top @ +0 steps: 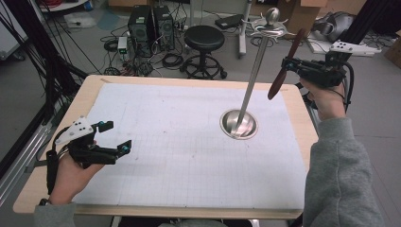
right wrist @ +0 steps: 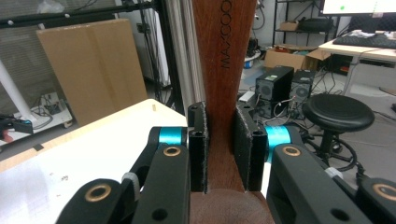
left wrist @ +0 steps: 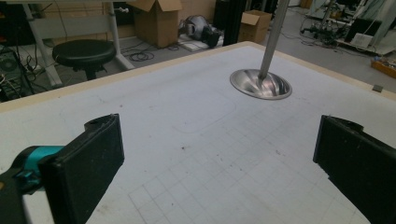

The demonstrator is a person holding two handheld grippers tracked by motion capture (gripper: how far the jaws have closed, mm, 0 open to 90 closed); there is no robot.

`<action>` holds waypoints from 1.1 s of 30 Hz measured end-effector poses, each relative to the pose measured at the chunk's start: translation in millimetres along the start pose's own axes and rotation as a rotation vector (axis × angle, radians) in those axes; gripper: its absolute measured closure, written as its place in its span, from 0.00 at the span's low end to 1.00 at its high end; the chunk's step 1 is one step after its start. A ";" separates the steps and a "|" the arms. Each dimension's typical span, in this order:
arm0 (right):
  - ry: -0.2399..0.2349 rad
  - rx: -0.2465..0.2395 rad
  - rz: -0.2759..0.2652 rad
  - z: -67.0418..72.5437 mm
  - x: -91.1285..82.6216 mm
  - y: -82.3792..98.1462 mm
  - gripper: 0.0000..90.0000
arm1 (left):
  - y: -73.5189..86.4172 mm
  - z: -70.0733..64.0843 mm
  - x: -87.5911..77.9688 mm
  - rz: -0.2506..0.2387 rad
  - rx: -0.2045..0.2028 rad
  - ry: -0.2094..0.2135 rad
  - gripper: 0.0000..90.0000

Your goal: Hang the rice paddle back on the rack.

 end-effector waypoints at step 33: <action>-0.040 0.009 -0.004 5.3 10.8 -0.7 0.86 | 1.0 2.5 -2.8 -0.002 -0.003 -0.009 0.03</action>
Point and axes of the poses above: each handheld gripper's, and its own axes: x roughly forward along the jaws, y roughly out of its underside, z roughly to its left, the point moved 3 cm from there along x, roughly forward along the jaws, and after that the axes turned 4 degrees about z, right-handed, at the moved point
